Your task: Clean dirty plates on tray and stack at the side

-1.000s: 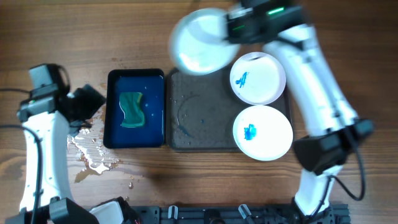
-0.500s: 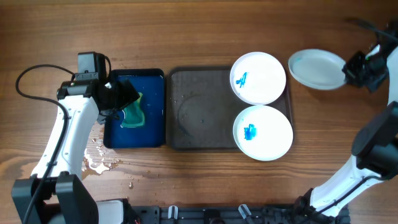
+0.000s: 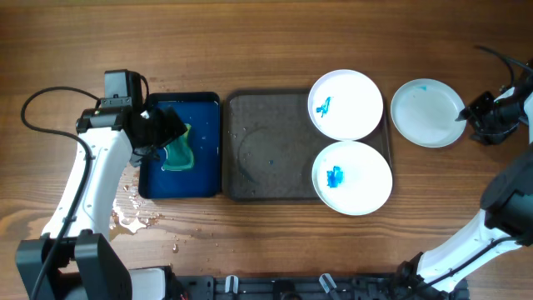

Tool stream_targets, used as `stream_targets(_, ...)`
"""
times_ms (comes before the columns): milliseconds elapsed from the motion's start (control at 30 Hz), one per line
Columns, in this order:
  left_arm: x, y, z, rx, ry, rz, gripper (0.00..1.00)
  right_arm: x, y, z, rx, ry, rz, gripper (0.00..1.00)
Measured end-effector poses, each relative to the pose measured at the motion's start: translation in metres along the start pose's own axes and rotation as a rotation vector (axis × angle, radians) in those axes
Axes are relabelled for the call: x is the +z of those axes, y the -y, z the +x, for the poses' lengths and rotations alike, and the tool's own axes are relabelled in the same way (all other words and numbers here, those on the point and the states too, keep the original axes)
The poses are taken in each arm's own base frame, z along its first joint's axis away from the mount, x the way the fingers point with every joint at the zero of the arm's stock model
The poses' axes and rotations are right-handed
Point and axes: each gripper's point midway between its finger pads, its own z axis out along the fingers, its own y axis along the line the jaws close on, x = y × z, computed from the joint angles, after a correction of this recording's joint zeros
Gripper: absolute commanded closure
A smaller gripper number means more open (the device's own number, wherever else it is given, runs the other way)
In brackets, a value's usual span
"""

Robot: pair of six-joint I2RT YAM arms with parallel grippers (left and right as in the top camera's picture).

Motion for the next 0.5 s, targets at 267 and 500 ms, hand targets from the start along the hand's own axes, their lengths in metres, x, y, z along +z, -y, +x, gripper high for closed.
stream_targets(267, 0.000, 0.000, 0.001, 0.000, -0.003, -0.002, 0.06, -0.010, -0.080, 0.041, -0.356, -0.076, -0.253, 0.27)
stream_targets(500, 0.000, 0.000, 0.000, 0.000, -0.001, 0.000, 0.06, -0.023, -0.182, 0.124, -0.891, -0.074, -0.358, 0.38)
